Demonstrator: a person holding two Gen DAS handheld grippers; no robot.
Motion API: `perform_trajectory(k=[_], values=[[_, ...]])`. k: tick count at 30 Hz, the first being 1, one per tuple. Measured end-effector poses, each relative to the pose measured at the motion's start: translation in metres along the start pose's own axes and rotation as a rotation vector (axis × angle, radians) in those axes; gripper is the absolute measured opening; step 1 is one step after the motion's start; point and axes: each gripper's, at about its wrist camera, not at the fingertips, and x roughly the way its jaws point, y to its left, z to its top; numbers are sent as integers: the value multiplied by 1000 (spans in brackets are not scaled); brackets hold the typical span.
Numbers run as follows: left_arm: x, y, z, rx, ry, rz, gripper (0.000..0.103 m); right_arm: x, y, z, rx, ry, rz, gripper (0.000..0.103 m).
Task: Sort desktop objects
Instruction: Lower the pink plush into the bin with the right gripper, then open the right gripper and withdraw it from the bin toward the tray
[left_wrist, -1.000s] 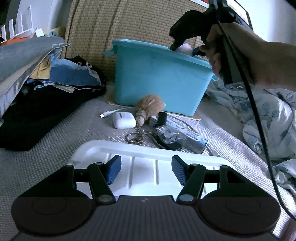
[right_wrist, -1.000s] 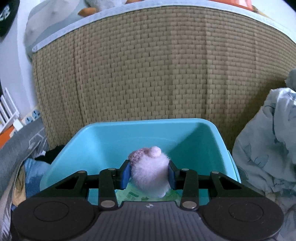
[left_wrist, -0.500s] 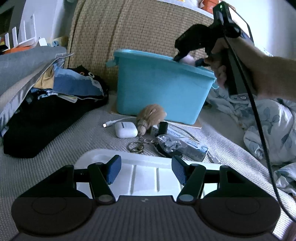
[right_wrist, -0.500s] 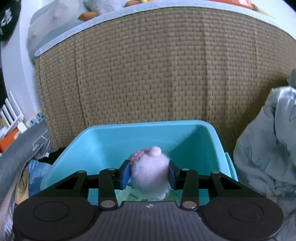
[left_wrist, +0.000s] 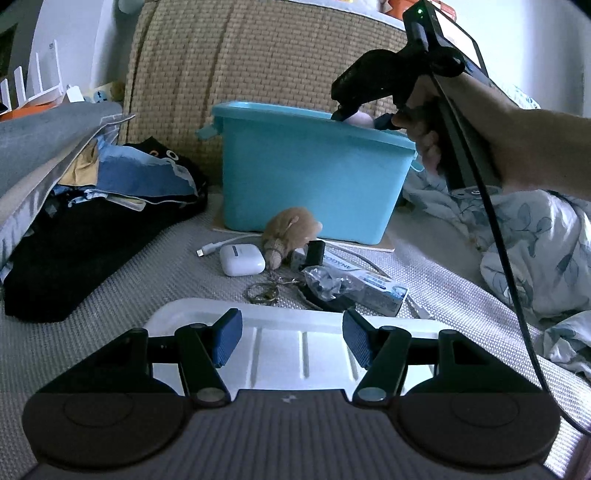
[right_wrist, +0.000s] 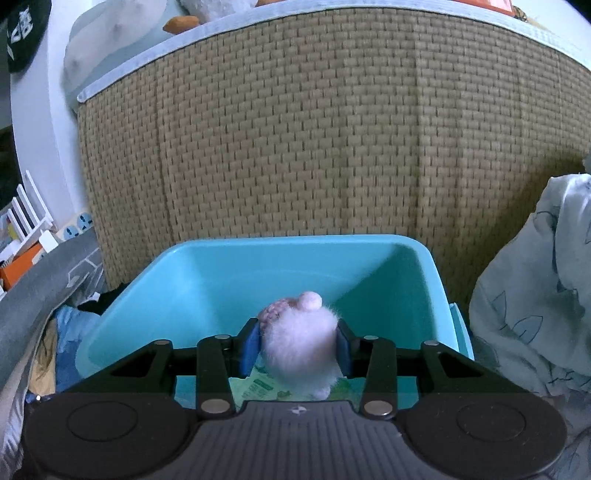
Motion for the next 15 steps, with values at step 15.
perform_trajectory(k=[15], values=[[-3, -1, 1, 4, -23, 10, 67, -5, 0, 0, 5, -11, -12, 46]])
